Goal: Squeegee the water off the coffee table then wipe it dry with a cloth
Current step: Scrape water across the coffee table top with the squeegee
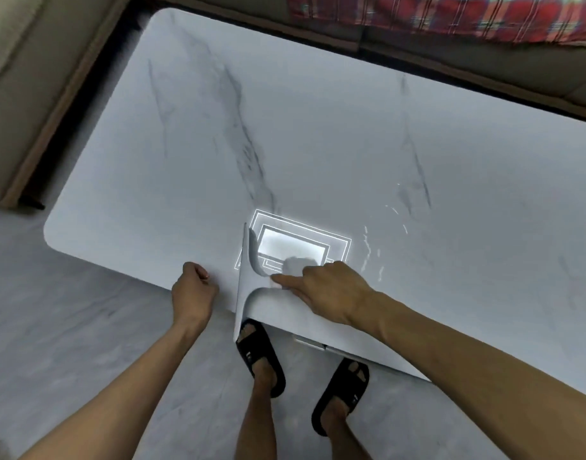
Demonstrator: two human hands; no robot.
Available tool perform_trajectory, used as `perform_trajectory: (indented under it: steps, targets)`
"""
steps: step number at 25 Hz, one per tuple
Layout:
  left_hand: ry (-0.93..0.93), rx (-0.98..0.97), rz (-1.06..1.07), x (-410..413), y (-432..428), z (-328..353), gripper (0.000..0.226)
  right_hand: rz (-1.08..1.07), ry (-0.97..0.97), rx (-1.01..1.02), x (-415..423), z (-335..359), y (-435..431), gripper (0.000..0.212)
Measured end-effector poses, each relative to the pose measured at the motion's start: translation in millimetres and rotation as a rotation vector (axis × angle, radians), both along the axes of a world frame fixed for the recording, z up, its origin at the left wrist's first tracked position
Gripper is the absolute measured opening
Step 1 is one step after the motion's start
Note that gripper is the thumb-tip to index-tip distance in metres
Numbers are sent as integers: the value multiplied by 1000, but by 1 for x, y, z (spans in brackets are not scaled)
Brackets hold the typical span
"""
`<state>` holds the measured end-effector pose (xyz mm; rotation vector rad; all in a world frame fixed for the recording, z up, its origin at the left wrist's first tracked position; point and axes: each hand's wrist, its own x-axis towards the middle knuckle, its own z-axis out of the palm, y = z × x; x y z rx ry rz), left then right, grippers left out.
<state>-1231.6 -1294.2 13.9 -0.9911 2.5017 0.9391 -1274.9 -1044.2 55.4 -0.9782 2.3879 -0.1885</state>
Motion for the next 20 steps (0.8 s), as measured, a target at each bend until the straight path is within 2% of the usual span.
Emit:
perform_trajectory:
  steps: [5, 9, 11, 14, 20]
  targets:
    - [92, -28, 156, 24, -50, 9, 18, 165, 77, -20, -19, -23, -87, 47]
    - [74, -23, 135, 21, -65, -2, 7, 65, 81, -30, -45, -37, -110, 41]
    - [50, -16, 85, 16, -66, -8, 9, 30, 90, -14, -53, -41, -110, 41]
    - [-37, 11, -41, 10, -59, -12, 27, -122, 102, 20, -59, -41, -90, 42]
    - [-218, 152, -244, -3, -4, -17, 33, -410, 25, 61, -11, -25, 37, 41]
